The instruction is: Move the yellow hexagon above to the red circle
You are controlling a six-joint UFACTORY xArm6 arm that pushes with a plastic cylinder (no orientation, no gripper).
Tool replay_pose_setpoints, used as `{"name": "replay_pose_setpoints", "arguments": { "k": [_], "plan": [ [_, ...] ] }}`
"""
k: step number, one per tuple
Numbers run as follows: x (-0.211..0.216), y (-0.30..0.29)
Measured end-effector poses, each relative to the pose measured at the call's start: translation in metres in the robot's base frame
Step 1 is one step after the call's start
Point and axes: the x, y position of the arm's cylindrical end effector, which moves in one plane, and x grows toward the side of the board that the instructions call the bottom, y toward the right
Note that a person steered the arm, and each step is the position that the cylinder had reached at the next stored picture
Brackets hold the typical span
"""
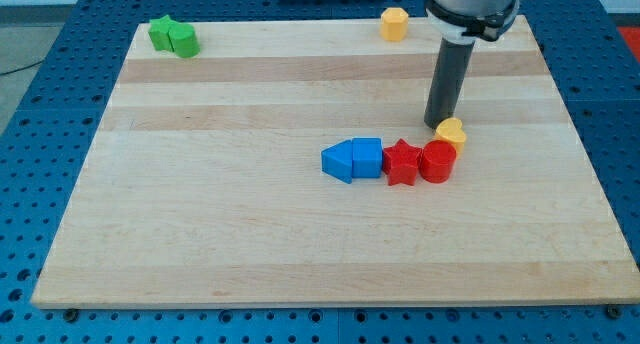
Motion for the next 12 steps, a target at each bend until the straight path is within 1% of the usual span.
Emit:
{"name": "replay_pose_setpoints", "arguments": {
  "k": [1, 2, 3, 4, 5, 6, 7, 8, 9, 10, 11, 12],
  "plan": [
    [-0.012, 0.023],
    [-0.071, 0.072],
    [-0.138, 0.054],
    [-0.186, 0.012],
    [-0.211, -0.001],
    [-0.209, -0.017],
    [-0.205, -0.047],
    [-0.178, -0.053],
    [-0.185, -0.06],
    [-0.21, -0.09],
    [-0.202, -0.108],
    [-0.186, -0.072]
  ]
}}
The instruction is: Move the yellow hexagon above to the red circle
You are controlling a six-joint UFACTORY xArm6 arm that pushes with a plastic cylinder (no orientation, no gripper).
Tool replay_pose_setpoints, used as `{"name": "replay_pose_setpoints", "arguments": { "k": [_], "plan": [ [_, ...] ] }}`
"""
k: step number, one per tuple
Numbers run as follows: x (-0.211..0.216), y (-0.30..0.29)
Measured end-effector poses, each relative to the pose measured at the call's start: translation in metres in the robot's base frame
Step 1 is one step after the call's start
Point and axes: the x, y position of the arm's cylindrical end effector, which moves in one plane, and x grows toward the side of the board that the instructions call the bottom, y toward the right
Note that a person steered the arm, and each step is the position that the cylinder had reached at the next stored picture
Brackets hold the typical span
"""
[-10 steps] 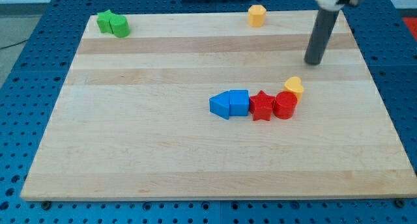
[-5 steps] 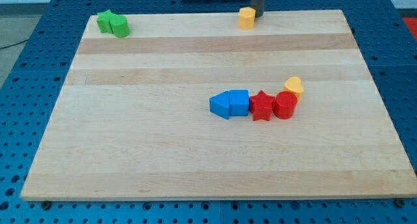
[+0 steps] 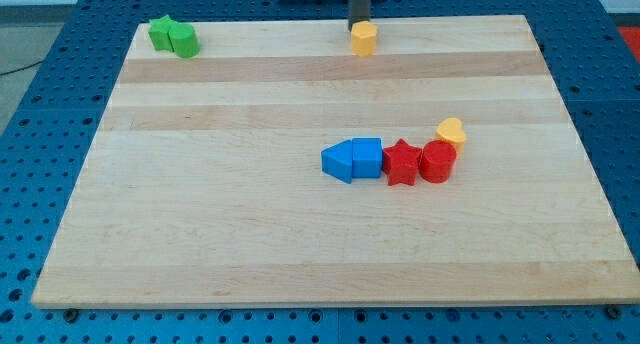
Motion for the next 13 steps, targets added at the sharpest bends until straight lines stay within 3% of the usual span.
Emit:
{"name": "replay_pose_setpoints", "arguments": {
  "k": [3, 6, 8, 13],
  "plan": [
    [0.076, -0.004],
    [0.074, -0.085],
    [0.103, -0.051],
    [0.095, -0.044]
  ]
}}
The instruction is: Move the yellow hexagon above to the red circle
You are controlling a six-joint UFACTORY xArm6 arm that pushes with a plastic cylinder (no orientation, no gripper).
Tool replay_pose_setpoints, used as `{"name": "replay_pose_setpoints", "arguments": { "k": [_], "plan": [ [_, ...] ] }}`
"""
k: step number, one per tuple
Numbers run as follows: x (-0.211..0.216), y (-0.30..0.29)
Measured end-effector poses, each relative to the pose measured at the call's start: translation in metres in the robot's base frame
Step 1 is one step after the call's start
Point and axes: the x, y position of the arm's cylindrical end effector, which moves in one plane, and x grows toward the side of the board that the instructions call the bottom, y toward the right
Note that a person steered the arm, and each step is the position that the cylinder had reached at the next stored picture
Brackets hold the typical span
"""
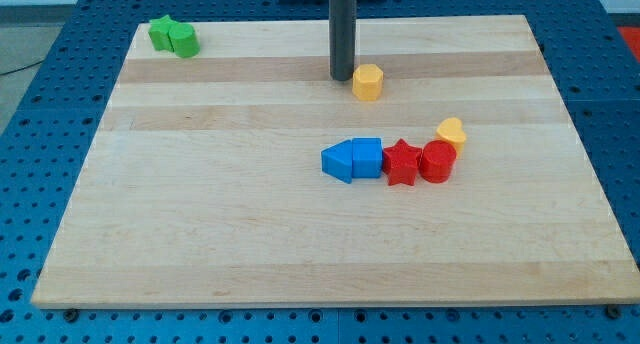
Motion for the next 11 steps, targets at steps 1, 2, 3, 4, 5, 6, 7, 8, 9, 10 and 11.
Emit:
{"name": "replay_pose_setpoints", "arguments": {
  "k": [1, 2, 3, 4, 5, 6, 7, 8, 9, 10, 11],
  "plan": [
    [-0.005, 0.018],
    [0.009, 0.028],
    [0.046, 0.03],
    [0.062, 0.038],
    [0.054, 0.038],
    [0.053, 0.06],
    [0.06, 0.069],
    [0.06, 0.071],
    [0.061, 0.079],
    [0.069, 0.098],
    [0.07, 0.098]
  ]
}}
